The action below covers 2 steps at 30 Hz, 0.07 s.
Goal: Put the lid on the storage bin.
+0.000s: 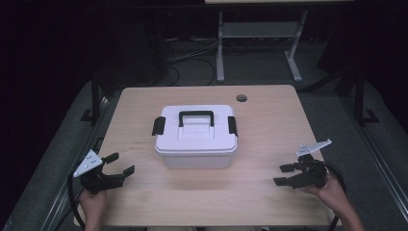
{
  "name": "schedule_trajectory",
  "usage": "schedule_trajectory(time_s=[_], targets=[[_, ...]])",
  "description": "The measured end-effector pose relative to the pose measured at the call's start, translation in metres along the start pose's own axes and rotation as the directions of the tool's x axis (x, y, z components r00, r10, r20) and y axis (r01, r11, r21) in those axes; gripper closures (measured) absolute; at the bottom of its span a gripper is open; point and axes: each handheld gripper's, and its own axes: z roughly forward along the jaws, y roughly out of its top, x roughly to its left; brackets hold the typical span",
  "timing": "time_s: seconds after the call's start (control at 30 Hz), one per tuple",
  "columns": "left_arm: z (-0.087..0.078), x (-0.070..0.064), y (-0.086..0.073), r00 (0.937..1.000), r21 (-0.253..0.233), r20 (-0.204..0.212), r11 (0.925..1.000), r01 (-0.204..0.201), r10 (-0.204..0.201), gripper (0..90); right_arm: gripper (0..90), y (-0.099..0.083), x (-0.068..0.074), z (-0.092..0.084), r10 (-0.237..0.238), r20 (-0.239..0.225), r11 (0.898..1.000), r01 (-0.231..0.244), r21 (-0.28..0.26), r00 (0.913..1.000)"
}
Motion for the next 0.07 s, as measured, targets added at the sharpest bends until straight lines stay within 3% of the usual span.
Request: schedule_trajectory(time_s=[0.07], targets=[[-0.0001, 0.0001, -0.0001, 1.0, -0.001, 0.002, 1.0, 0.002, -0.002, 14.1, 27.3, -0.0003, 0.0034, -0.0017, -0.008, 0.003, 1.0, 0.008, -0.01, 1.0]])
